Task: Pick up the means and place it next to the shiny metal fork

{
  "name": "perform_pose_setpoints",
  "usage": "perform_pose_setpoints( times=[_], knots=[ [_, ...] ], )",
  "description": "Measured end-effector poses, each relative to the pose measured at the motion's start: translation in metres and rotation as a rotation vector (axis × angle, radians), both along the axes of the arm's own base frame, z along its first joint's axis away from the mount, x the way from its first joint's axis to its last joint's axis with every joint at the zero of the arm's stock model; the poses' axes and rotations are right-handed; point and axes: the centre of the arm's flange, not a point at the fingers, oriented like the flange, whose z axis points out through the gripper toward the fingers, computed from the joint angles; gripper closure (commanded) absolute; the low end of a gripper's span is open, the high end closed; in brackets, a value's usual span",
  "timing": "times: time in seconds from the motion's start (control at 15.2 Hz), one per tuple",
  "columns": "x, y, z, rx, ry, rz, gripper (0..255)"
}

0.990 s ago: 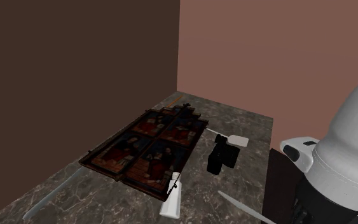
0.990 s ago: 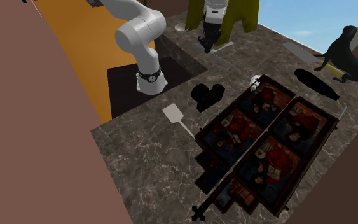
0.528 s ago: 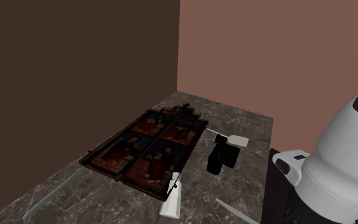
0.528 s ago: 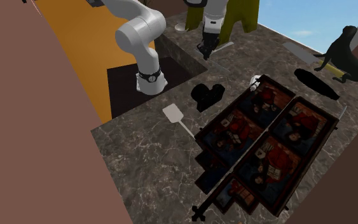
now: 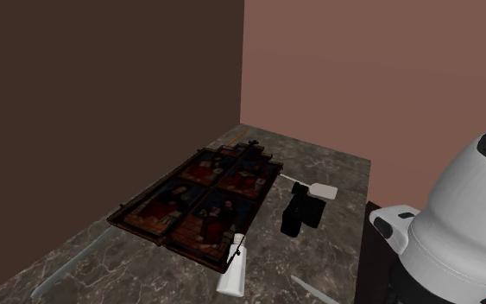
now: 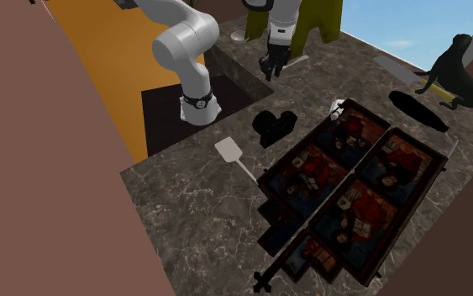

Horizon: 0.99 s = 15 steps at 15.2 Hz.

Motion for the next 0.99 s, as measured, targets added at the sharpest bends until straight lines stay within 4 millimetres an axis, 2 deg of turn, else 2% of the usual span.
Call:
perform_pose_setpoints(
  times=[0.33,0.66,0.99],
  knots=[
    [0.000,0.000,0.000,0.000,0.000,0.000,0],
    [0.002,0.000,0.045,0.002,-0.001,0.000,0],
    [0.002,0.000,0.050,0.000,0.000,0.000,0]
  ],
)
